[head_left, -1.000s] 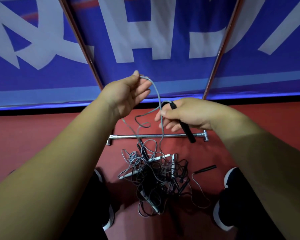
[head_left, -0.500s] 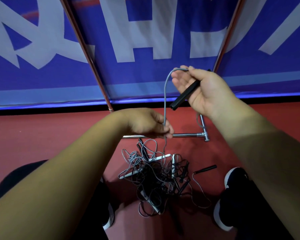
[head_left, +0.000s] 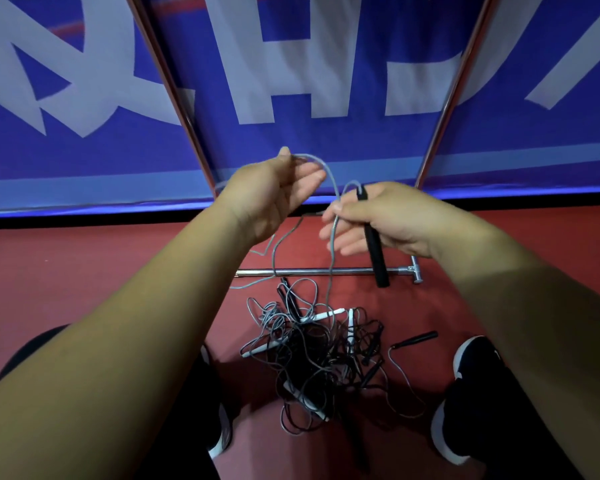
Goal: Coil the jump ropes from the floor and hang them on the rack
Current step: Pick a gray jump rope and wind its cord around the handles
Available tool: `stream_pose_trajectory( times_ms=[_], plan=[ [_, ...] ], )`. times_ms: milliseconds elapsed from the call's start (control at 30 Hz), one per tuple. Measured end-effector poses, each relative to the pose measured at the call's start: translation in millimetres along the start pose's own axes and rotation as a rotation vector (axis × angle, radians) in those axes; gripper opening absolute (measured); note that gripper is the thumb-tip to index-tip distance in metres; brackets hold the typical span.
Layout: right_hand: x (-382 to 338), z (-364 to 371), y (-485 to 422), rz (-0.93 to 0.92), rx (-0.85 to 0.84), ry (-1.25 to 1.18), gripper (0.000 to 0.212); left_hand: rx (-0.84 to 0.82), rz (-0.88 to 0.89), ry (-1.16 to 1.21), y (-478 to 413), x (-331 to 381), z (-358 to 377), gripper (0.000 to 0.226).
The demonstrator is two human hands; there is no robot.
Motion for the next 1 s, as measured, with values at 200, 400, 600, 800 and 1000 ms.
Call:
stream_pose_trajectory(
  times_ms=[200, 400, 600, 800, 1000],
  plan=[
    [-24.2, -23.0, -3.1, -0.121, 0.207, -0.619, 0.019, -0.357, -0.229, -0.948, 21.3, -53.0, 4.9, 0.040],
    [-21.6, -34.3, -8.7, -0.130, 0.242, -0.898, 0.021, -0.474, -0.103, -1.189, 22.5, -66.1, 6.4, 0.016],
    [17.3, -38.8, -15.9, 0.230, 0.243, -0.179, 0.025, -0.183, -0.023, -0.465, 14.0, -11.5, 14.9, 0.020],
    [21.9, 1.9, -3.2, 0.180, -0.157, 0.093, 0.025, -0.023, -0.030, 0.060, 7.1, 5.9, 6.5, 0.017],
    [-5.0, 4.9, -1.7, -0.013, 0.031, -0.057, 0.022, 0.031, -0.041, -0.023, -5.8, 6.6, -10.8, 0.025]
  ],
)
Point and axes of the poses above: each hand's wrist, its own y-axis away from the middle knuckle, its own z-axis out of the palm, x = y × z, the point moved 7 cm from there along -y, towards the middle knuckle, and after that the axes turned 3 degrees about x, right-handed, at the moved point
